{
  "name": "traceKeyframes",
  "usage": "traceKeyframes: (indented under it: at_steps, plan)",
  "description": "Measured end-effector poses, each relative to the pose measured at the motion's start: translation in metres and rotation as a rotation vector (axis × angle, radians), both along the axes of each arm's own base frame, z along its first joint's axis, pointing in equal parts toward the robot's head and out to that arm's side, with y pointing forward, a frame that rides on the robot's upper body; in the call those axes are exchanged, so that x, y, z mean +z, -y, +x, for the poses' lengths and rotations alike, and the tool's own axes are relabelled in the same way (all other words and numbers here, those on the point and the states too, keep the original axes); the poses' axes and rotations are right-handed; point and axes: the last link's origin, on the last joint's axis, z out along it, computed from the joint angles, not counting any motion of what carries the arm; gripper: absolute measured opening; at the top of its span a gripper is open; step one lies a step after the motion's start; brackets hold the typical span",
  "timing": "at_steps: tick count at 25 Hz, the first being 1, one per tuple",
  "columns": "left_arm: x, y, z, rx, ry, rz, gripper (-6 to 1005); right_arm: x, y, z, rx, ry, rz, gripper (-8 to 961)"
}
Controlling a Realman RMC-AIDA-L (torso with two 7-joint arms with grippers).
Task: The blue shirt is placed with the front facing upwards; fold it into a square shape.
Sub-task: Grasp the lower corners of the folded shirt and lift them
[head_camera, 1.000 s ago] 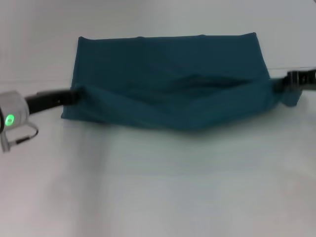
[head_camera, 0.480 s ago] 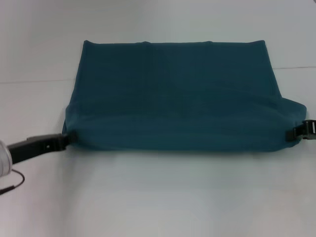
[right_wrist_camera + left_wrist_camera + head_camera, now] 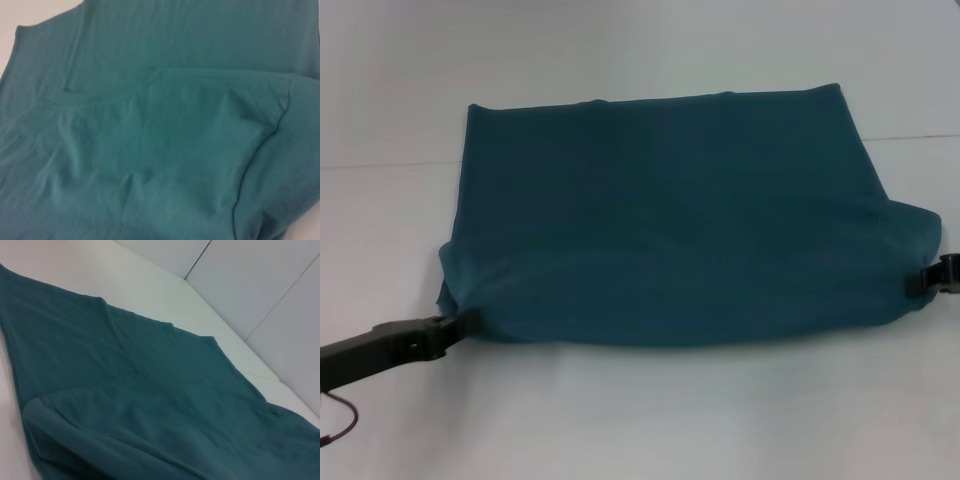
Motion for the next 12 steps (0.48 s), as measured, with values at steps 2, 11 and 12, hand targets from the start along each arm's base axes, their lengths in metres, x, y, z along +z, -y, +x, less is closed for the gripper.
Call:
traceKeyframes:
  at_steps: [2, 11, 12]
  plan:
    - [0.003, 0.006, -0.002, 0.001, 0.012, -0.002, 19, -0.002, 0.004, 0.001, -0.002, -0.008, -0.015, 71]
    - [0.013, 0.034, -0.011, -0.002, 0.052, -0.027, 19, -0.010, 0.034, 0.008, -0.002, -0.132, -0.028, 71]
    - [0.014, 0.036, -0.012, 0.000, 0.052, -0.027, 19, -0.011, 0.037, 0.009, -0.002, -0.150, -0.025, 70]
